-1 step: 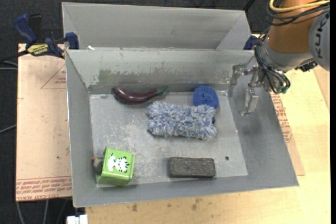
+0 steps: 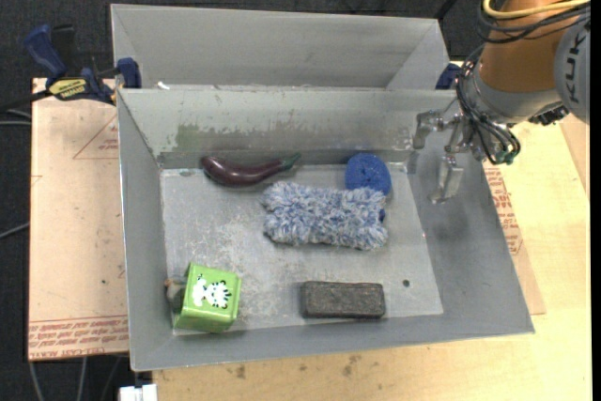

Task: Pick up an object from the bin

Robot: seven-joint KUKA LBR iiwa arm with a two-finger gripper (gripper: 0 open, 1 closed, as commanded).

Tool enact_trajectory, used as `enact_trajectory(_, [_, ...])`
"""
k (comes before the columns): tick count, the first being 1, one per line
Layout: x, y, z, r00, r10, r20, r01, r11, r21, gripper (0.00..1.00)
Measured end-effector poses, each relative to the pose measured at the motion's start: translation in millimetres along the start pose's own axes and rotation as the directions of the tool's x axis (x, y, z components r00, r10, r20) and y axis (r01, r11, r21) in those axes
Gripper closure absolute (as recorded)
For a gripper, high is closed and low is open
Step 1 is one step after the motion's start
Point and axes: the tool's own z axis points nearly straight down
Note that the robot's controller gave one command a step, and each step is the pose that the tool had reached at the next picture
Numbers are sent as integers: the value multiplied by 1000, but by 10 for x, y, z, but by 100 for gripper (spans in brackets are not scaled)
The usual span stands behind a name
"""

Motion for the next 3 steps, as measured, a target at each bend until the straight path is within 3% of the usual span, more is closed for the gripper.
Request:
enact_trajectory(1, [155,353,437,1000,1,5,-1,1000,1,0])
enact_trajectory(2, [106,661,886,998,-57,2,57,998,0,0])
enact_trajectory(3, [317,777,932,981,-196,9,196,981,2,100])
